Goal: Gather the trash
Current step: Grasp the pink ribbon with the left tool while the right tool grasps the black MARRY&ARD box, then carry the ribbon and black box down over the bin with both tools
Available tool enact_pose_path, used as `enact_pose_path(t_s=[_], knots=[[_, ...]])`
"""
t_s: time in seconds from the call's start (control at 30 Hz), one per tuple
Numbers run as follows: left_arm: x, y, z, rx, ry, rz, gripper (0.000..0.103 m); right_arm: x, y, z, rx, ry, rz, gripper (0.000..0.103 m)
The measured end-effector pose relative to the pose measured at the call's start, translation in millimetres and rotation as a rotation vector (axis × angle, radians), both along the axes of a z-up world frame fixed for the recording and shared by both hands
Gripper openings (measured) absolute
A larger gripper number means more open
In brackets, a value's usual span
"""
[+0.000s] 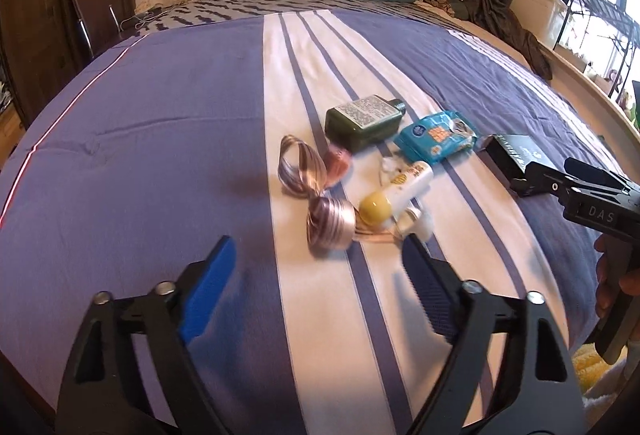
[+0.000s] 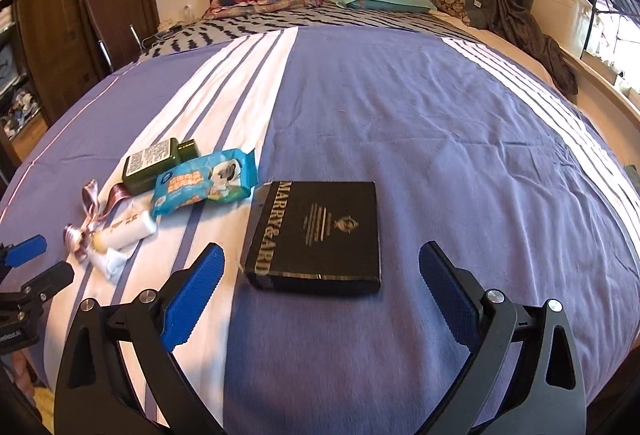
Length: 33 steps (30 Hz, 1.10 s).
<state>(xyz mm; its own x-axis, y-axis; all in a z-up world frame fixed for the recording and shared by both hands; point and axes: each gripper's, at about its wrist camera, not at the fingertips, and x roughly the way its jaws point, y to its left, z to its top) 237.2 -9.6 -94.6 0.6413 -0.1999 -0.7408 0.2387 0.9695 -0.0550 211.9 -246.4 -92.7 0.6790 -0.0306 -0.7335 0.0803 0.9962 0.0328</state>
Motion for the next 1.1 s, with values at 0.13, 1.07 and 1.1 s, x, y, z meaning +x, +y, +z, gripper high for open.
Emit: enact_pose_path(t_s=[0.13, 1.07, 1.1], knots=[[10.8, -1.4, -3.9, -0.004, 0.018, -0.011, 0.06, 11.3, 2.0, -4.6, 0.003, 0.015, -0.003, 0.098], [-17.4, 6.7, 35.0, -0.007, -0.065, -0.024, 0.004, -10.2, 6.9, 27.8, -0.052, -0.054, 0.03, 0.073], [-23.7, 7.2, 41.3, -0.008, -0.078, -0.026, 0.004, -14.7, 8.0, 31.2, -0.051, -0.06, 0.033, 0.073]])
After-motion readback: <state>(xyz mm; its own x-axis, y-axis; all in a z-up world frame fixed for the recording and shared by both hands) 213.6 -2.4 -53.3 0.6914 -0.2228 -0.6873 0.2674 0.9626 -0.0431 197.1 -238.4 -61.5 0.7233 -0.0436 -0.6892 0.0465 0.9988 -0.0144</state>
